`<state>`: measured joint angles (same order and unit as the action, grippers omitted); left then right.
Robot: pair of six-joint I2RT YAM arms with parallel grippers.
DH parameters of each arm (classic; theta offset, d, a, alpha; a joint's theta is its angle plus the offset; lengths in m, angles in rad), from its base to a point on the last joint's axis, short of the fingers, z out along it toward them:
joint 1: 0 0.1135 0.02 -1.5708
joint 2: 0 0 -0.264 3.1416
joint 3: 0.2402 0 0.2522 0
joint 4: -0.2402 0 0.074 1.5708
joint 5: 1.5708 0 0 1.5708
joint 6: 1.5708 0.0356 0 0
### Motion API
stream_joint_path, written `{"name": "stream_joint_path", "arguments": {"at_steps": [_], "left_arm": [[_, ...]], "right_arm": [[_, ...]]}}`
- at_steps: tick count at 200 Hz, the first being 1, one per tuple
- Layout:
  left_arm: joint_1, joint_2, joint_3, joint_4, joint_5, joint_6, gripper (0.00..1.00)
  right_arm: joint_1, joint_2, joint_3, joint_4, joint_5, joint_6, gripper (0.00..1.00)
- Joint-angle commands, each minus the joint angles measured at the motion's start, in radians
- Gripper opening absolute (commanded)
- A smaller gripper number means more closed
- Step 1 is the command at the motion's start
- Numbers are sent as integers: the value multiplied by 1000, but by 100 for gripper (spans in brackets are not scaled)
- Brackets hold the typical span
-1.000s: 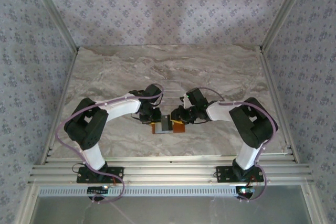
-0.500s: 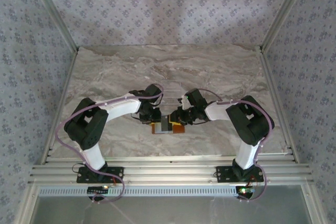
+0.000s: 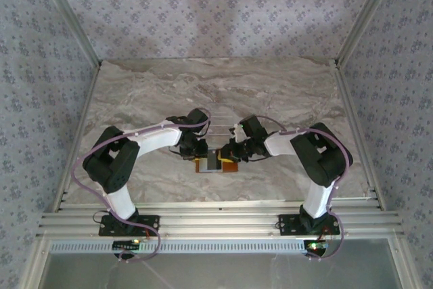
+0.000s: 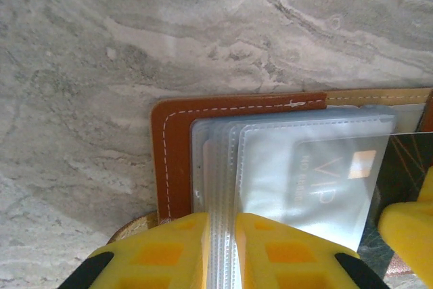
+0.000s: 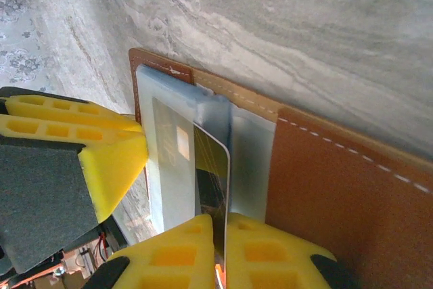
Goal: Take the credit cards out of the card holder
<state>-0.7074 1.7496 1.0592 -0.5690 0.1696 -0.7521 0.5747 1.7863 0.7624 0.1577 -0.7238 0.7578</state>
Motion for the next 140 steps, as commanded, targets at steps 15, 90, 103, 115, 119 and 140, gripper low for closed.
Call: {"name": "stream_joint_path", "arguments": {"at_steps": [15, 90, 103, 115, 119, 140], "left_arm": [[-8, 33, -10, -57, -27, 11, 20], [-10, -17, -21, -6, -32, 13, 21], [-11, -24, -14, -2, -24, 21, 22], [-11, -28, -3, -6, -15, 44, 24], [-12, -30, 2, -12, -16, 48, 24], [-12, -45, 19, -29, -23, 66, 24]], "right_arm": [[-47, -68, -49, -117, 29, -62, 9], [-122, -230, -6, -413, 54, -277, 5], [-133, -252, 32, -494, 63, -345, 5], [-139, -272, 83, -586, 74, -426, 4], [-140, -276, 97, -608, 79, -447, 4], [-140, -290, 210, -776, 127, -607, 3]]}}
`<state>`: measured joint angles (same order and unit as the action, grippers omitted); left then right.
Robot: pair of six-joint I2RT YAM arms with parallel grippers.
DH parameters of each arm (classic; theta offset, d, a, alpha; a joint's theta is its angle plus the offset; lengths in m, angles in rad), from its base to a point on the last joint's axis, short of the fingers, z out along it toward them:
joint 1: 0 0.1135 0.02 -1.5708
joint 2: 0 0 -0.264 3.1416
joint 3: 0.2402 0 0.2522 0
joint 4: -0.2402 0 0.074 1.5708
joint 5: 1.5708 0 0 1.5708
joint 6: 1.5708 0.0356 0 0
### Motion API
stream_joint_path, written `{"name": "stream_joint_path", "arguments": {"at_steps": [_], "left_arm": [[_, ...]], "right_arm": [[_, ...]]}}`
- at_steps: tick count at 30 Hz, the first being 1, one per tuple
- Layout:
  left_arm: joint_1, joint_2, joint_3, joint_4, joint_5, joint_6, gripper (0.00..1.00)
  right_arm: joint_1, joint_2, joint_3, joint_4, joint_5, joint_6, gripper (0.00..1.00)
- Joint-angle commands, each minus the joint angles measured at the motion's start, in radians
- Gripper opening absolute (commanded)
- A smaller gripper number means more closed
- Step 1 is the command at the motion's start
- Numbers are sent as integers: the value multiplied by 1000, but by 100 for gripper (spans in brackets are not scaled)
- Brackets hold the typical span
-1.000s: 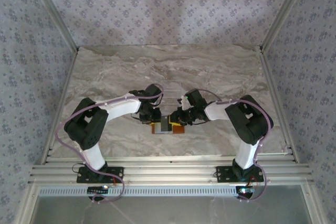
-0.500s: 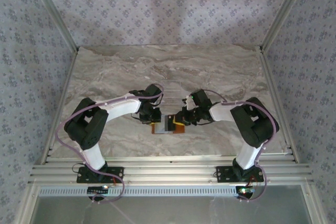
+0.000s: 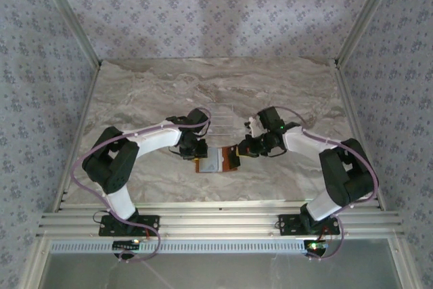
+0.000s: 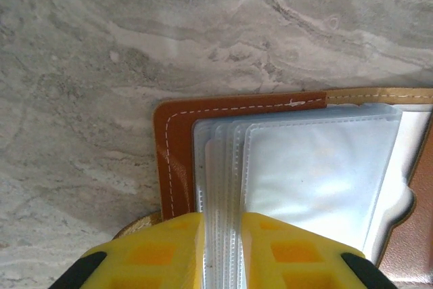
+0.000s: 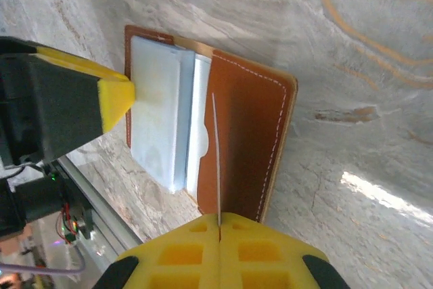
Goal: Take the credit cards out of the card holder
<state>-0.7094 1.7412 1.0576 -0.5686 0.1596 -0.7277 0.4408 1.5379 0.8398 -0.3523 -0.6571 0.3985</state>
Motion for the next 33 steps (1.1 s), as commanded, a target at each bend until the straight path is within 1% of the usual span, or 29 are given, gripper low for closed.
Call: {"name": "stream_joint_path", "arguments": {"at_steps": [1, 6, 7, 10, 13, 16, 22, 25, 28, 33], "left_arm": [[-9, -37, 21, -29, -14, 42, 24], [-9, -66, 3, -6, -6, 41, 24], [-8, -69, 1, -5, -5, 41, 24], [-9, -79, -3, -8, -2, 37, 25], [-8, -93, -9, -11, -3, 36, 25], [-8, -102, -39, 15, 7, 19, 25], [-8, -100, -72, 40, 21, -17, 25], [-10, -105, -92, 69, 34, -42, 25], [-9, -106, -101, 70, 34, -55, 25], [-9, -112, -107, 67, 29, -67, 25]], "right_arm": [[-6, -41, 138, -274, 64, -257, 3], [0, -22, 326, -477, 148, -559, 4], [3, -15, 374, -515, 145, -649, 3], [22, 26, 494, -595, 183, -843, 2], [44, 109, 642, -703, 274, -1033, 1], [59, 216, 807, -842, 341, -1168, 0], [75, 455, 1151, -1075, 429, -1325, 0], [87, 556, 1298, -1163, 429, -1370, 0], [97, 632, 1404, -1205, 435, -1399, 0], [114, 703, 1481, -1197, 448, -1425, 0]]}}
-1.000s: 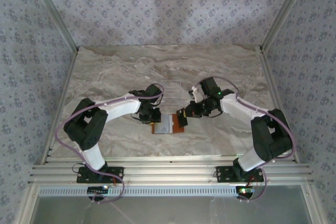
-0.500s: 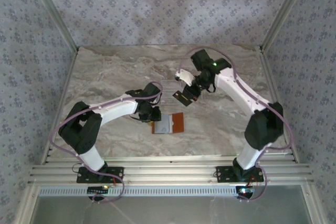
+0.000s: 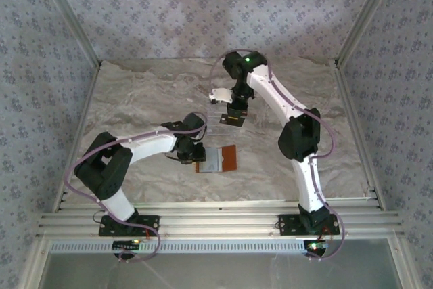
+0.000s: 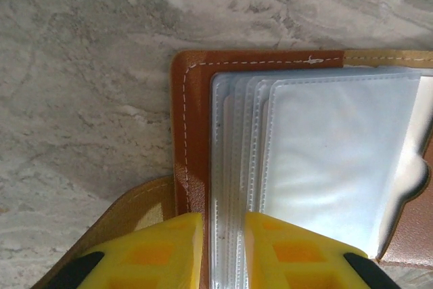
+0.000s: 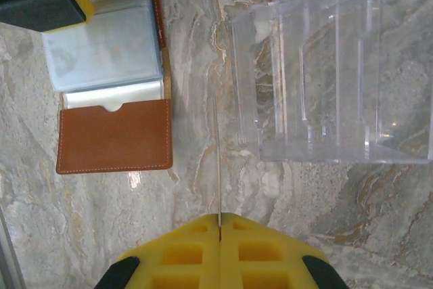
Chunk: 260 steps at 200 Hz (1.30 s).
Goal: Take the credit cards out of the card holder
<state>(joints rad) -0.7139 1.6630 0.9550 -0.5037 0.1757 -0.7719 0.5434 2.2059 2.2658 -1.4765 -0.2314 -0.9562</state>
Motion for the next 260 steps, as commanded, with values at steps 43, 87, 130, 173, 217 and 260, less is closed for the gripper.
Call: {"name": "stream_joint_path", "arguments": {"at_steps": [43, 87, 130, 173, 217, 260], "left_arm": [[-6, -31, -18, 4, 13, -40, 24], [-6, -36, -21, -2, 7, -46, 24], [-7, -43, -25, -6, -3, -52, 24], [-8, -42, -27, -10, -5, -54, 24], [-8, -42, -29, -9, -7, -55, 24], [-8, -42, -25, -14, -6, -52, 24]], "right_arm": [[34, 95, 103, 1, 41, -106, 0], [40, 139, 147, 55, 49, -138, 0], [43, 177, 181, 87, 47, -145, 0], [46, 197, 187, 110, 27, -144, 0], [51, 230, 189, 98, -3, -122, 0], [49, 265, 187, 65, -9, -106, 0]]}}
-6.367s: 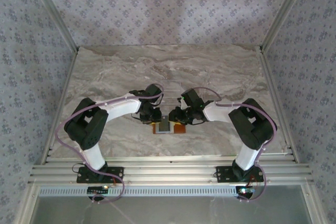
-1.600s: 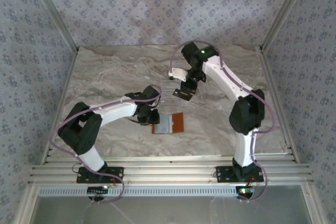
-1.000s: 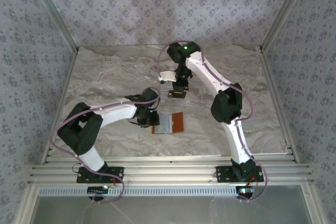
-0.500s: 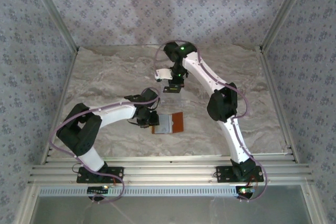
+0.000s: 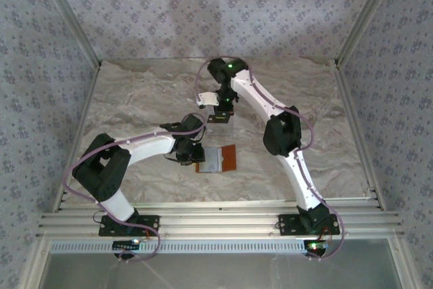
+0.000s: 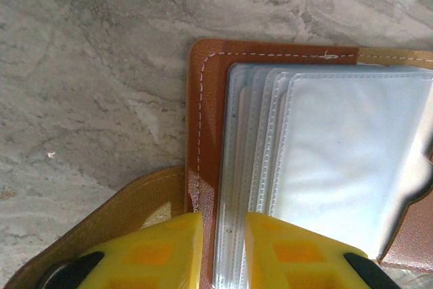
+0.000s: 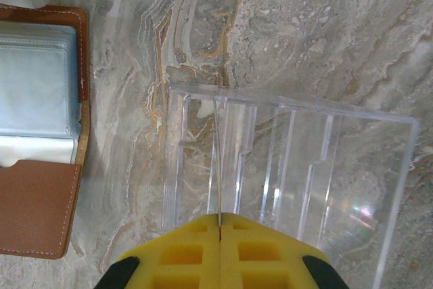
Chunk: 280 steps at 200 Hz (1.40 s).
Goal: Take the credit cards out of the card holder
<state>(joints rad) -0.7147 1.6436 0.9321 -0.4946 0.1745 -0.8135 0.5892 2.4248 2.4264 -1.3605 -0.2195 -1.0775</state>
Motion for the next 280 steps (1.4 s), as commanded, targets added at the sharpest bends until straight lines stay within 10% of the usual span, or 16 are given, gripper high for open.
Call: {"name": "stream_joint_path", "arguments": {"at_steps": [1, 243, 280], "left_arm": [[-7, -22, -2, -24, -5, -11, 25], [-9, -21, -1, -29, -13, -16, 24], [-9, -20, 1, -30, -15, -19, 24]], "right_arm": [[4, 46, 27, -52, -21, 15, 0], [8, 15, -44, -144, 70, 112, 0], [12, 12, -44, -114, 66, 116, 23]]}}
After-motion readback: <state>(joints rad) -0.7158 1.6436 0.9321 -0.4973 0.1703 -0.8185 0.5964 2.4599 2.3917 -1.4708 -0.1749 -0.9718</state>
